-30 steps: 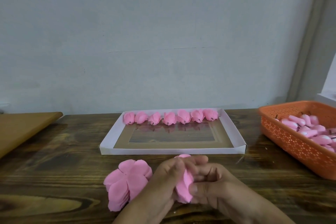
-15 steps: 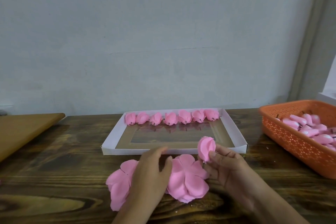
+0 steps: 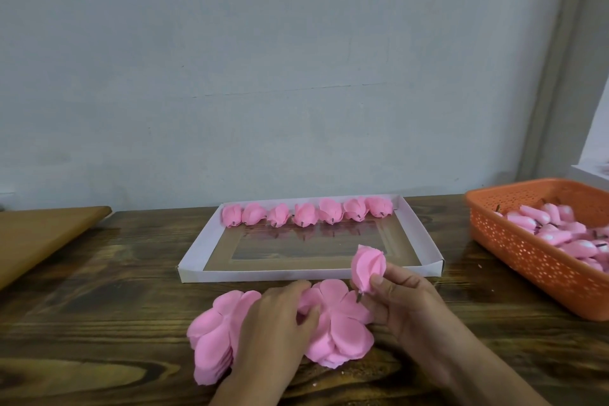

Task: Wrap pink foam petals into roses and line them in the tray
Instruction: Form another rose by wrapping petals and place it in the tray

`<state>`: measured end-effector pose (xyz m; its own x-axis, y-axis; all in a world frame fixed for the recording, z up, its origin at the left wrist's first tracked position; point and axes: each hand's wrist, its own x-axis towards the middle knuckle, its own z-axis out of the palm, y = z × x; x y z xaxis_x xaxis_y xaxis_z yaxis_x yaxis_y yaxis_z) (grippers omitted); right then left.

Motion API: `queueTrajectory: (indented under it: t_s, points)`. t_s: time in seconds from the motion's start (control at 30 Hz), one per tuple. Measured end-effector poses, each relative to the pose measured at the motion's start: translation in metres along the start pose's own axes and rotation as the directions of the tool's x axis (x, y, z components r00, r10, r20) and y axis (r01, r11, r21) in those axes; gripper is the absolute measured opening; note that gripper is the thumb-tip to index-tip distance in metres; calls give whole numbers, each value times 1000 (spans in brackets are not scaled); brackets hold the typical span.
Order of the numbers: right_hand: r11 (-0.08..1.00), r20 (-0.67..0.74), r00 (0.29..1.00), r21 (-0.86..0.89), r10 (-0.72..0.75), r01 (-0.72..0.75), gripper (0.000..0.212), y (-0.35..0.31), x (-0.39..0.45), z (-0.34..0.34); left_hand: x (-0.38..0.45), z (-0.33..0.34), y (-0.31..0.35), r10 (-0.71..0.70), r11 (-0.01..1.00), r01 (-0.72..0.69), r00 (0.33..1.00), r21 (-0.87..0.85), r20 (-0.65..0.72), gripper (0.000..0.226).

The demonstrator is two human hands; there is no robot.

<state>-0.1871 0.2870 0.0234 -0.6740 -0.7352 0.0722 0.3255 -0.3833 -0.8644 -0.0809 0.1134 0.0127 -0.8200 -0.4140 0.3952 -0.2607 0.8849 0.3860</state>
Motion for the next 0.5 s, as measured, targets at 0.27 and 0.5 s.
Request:
queueTrajectory:
  t_s: [0.27, 0.5]
  points:
    - [1000, 14, 1000, -9, -2, 2, 50, 1, 0, 0, 1, 1, 0, -24, 998, 24, 1000, -55, 9, 25]
    - [1000, 6, 1000, 0, -10, 10, 50, 1, 0, 0, 2, 9, -1, -16, 966, 3, 999, -257, -47, 47]
